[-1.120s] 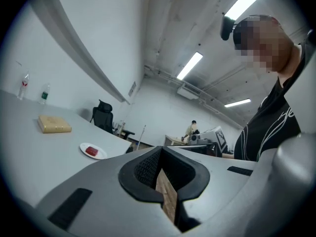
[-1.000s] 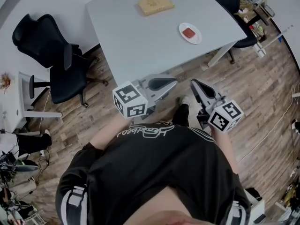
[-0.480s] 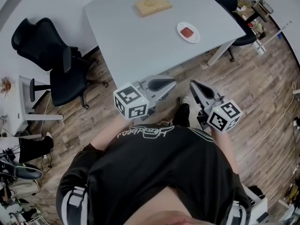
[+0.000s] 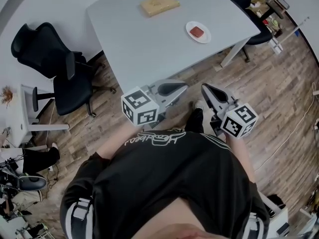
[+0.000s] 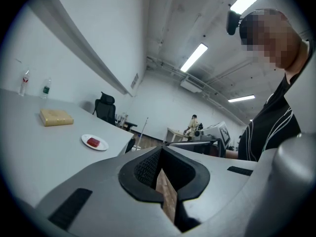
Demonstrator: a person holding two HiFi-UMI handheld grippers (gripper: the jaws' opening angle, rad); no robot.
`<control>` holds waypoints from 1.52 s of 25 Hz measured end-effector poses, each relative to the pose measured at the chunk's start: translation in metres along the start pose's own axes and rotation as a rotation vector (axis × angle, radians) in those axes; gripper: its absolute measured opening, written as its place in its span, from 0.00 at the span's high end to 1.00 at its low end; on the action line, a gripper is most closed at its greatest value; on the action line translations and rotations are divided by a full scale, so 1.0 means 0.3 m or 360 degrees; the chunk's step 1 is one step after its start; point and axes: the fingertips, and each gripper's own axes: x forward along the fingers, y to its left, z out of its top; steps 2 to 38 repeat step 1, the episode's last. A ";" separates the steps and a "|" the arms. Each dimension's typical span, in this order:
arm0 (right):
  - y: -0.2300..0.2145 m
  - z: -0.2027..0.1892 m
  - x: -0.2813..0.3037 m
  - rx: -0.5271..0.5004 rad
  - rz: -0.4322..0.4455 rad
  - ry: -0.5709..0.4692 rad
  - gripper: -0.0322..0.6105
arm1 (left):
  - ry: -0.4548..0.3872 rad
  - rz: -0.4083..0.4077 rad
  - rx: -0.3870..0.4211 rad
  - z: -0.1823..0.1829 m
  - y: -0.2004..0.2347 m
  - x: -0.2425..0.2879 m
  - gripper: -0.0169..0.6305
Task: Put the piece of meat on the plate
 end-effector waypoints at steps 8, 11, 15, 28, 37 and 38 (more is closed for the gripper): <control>0.000 -0.003 -0.003 0.0002 0.0000 0.0002 0.94 | 0.0006 0.0005 -0.0003 -0.003 0.002 0.002 0.96; 0.000 -0.003 -0.003 0.0002 0.0000 0.0002 0.94 | 0.0006 0.0005 -0.0003 -0.003 0.002 0.002 0.96; 0.000 -0.003 -0.003 0.0002 0.0000 0.0002 0.94 | 0.0006 0.0005 -0.0003 -0.003 0.002 0.002 0.96; 0.000 -0.003 -0.003 0.0002 0.0000 0.0002 0.94 | 0.0006 0.0005 -0.0003 -0.003 0.002 0.002 0.96; 0.000 -0.003 -0.003 0.0002 0.0000 0.0002 0.94 | 0.0006 0.0005 -0.0003 -0.003 0.002 0.002 0.96; 0.000 -0.003 -0.003 0.0002 0.0000 0.0002 0.94 | 0.0006 0.0005 -0.0003 -0.003 0.002 0.002 0.96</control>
